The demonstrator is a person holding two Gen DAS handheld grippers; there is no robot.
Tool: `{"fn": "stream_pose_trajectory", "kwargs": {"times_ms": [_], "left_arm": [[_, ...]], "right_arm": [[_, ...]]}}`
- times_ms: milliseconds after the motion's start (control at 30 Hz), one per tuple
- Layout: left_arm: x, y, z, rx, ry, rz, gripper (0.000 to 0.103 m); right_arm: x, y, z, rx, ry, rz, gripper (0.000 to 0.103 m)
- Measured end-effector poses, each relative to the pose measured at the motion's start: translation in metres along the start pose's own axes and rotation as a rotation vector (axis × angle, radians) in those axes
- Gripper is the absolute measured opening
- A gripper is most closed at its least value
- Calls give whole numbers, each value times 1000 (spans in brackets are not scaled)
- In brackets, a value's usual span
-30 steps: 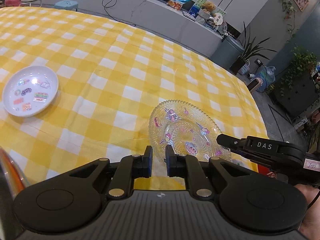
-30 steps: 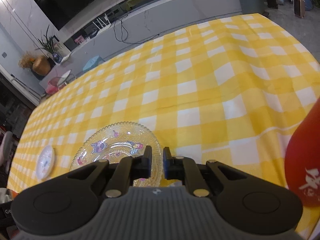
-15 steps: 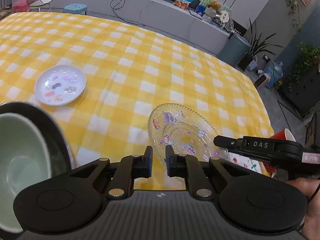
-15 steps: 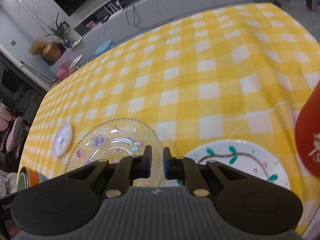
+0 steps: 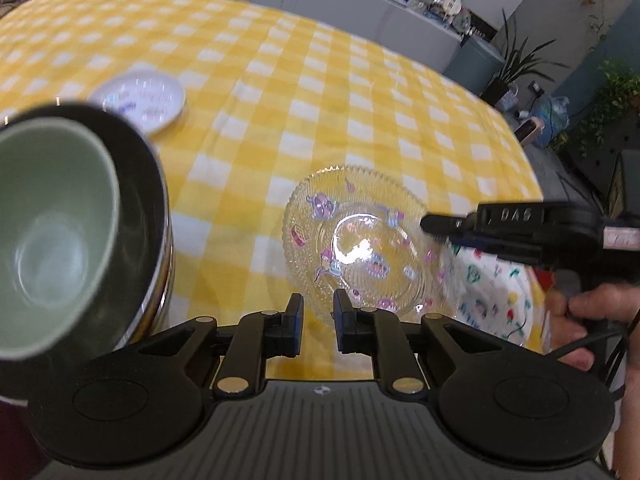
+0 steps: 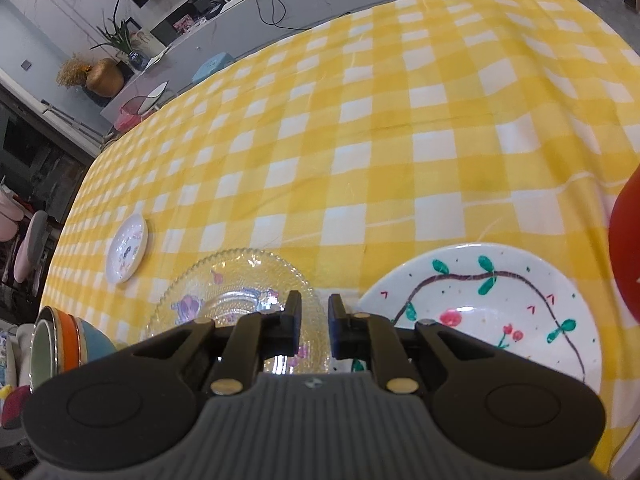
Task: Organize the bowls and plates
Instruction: 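Slide the glass plate toward the bowl stack and open both grippers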
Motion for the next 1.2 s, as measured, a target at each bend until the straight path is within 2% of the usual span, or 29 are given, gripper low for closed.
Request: {"fn": "stream_pose_trajectory", "kwargs": {"times_ms": [133, 267, 567, 700, 1000, 1100, 1167, 1200], "left_arm": [[3, -5, 8, -5, -18, -21, 17], [-4, -8, 11, -2, 1, -36, 17], [-17, -13, 24, 23, -20, -28, 17], [-17, -15, 22, 5, -36, -19, 15], [-16, -16, 19, -12, -43, -14, 16], [-15, -14, 19, 14, -43, -17, 16], [-16, -12, 20, 24, -45, -14, 21], [-17, -11, 20, 23, -47, -7, 27]], "right_arm": [[6, -8, 0, -46, -14, -3, 11], [11, -19, -1, -94, -22, -12, 11], [16, -31, -1, -135, -47, -36, 12], [22, -36, 2, -152, -66, -17, 15], [25, -42, 1, -179, -70, 15, 16], [25, -44, 1, -191, -70, 34, 19], [24, -48, 0, -203, -63, 53, 20], [22, -48, -1, -205, -57, 62, 22]]}}
Point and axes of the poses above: each gripper's, at about its wrist camera, not at the fingertips, and x roughly the way its jaws point, y to its right, z to its underside, the point moved 4 cm from there along x, roughly the way its jaws point, and after that the axes turned 12 degrees about -x, right-handed, at the moved point
